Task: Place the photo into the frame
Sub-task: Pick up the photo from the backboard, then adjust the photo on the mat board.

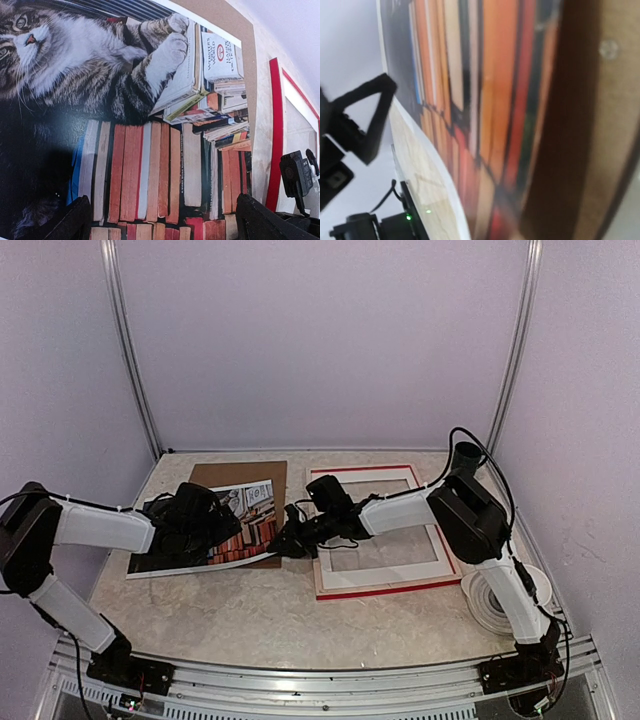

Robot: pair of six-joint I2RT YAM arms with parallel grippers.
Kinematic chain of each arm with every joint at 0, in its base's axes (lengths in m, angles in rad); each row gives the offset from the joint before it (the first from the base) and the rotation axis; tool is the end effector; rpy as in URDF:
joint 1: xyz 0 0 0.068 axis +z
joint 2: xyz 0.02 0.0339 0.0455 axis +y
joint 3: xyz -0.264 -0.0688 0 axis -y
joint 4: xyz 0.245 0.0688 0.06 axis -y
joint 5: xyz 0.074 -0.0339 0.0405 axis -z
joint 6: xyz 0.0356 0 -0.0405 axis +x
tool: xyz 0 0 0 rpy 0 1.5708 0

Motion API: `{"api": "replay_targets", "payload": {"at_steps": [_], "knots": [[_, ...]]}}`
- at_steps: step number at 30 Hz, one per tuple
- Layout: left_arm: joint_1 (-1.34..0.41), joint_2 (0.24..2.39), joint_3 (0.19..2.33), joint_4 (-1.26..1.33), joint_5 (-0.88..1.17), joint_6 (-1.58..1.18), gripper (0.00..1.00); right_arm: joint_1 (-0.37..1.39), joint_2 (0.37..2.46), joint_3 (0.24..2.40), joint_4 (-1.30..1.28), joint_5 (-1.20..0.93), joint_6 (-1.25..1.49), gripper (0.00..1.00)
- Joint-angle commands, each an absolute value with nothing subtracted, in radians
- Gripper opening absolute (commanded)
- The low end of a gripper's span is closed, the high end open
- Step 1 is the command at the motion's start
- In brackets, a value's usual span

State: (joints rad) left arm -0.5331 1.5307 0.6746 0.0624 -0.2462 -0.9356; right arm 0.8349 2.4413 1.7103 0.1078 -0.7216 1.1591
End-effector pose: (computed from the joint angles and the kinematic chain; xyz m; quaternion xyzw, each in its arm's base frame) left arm 0.2554 -0.1406 0.1542 -0.2292 0.8906 -0.1676 0.3552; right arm 0.3357 0.4058 0.1059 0.0246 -0.8476 -0.5290 0.0321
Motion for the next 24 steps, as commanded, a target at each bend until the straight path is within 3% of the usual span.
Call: {"api": "replay_targets", "payload": {"at_steps": [1, 3, 17, 24], "knots": [[-0.541, 1.473, 0.663, 0.030, -0.248, -0.936, 0.99, 0.825, 2.486, 1.733, 0.094, -0.722, 1.172, 0.05], [-0.541, 1.457, 0.661, 0.024, -0.250, -0.938, 0.99, 0.824, 2.488, 1.736, 0.095, -0.725, 1.169, 0.00], [-0.548, 1.327, 0.646, -0.023, -0.262, -0.929, 0.99, 0.705, 2.342, 1.732, 0.127, -0.729, 0.931, 0.00], [-0.557, 1.312, 0.646, -0.027, -0.259, -0.926, 0.99, 0.633, 2.204, 1.811, -0.058, -0.653, 0.561, 0.00]]}}
